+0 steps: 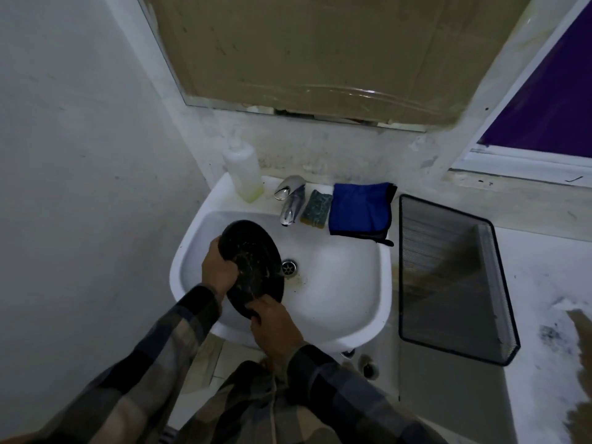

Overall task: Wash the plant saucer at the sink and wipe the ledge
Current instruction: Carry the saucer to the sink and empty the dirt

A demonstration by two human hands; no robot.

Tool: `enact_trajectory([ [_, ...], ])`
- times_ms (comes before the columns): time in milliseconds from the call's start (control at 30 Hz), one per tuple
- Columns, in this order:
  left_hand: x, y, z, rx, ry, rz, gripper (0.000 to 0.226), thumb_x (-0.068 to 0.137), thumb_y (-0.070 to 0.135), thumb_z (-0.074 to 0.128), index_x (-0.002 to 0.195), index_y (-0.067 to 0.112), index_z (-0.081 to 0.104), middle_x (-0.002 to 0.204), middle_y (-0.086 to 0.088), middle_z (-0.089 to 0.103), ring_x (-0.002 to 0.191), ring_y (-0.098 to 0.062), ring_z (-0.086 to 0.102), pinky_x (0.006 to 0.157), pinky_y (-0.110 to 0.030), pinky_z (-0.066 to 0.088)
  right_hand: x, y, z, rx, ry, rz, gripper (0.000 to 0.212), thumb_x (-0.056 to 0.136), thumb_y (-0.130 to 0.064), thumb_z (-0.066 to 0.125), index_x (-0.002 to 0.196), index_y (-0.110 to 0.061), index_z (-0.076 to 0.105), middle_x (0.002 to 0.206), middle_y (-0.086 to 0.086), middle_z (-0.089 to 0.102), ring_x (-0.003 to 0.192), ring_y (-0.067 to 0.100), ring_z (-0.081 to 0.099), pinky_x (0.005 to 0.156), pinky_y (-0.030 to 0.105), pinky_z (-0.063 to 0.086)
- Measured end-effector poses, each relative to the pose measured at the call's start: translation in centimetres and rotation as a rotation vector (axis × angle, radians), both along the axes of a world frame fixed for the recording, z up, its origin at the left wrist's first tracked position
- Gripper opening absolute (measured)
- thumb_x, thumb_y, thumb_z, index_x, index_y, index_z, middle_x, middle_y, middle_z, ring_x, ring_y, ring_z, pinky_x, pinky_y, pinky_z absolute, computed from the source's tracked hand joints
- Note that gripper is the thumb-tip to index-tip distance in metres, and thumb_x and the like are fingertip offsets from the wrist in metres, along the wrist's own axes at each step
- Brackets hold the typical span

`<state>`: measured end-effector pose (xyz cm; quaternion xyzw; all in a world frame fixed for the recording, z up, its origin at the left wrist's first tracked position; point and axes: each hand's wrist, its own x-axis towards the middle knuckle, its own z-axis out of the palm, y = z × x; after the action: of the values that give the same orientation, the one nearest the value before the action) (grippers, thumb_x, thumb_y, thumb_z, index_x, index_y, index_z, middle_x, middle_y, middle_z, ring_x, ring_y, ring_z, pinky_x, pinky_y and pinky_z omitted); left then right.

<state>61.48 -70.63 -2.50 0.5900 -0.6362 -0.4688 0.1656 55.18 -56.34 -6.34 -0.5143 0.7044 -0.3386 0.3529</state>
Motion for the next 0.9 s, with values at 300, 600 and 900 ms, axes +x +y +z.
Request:
enact_trajectory([
  [300,-0.5,0.4,-0.6,-0.299,-0.080,-0.187,0.044,0.100,0.024,0.042,0.143,0.019,0.038,0.147,-0.002,0.041,0.135,-0.022,0.036,0.108,-0.023,0.019,-4.3,3.9,-1.2,0.079,0.008,-0.131,0.038,0.091,-0.002,0.047,0.128,-0.009,0.056,0.119,0.012,0.056,0.096,0.017,0.055,0.086,0.012,0.036],
  [600,-0.4,0.4,-1.3,-0.430,-0.089,-0.260,0.045,0.098,0.010,0.042,0.143,0.009,0.038,0.148,-0.011,0.038,0.138,-0.026,0.032,0.109,-0.020,0.014,-6.1,5.4,-1.5,0.114,0.076,-0.144,0.038,0.089,-0.002,0.049,0.126,-0.007,0.057,0.118,0.011,0.058,0.094,0.015,0.057,0.085,0.011,0.036],
  [900,-0.3,0.1,-2.2,-0.382,-0.121,-0.322,0.041,0.101,0.016,0.039,0.142,0.015,0.041,0.149,-0.004,0.037,0.137,-0.022,0.033,0.107,-0.017,0.015,-7.4,4.5,-1.8,0.269,0.362,0.026,0.053,0.091,-0.028,0.050,0.142,-0.016,0.040,0.138,0.006,0.048,0.121,0.024,0.046,0.099,0.031,0.039],
])
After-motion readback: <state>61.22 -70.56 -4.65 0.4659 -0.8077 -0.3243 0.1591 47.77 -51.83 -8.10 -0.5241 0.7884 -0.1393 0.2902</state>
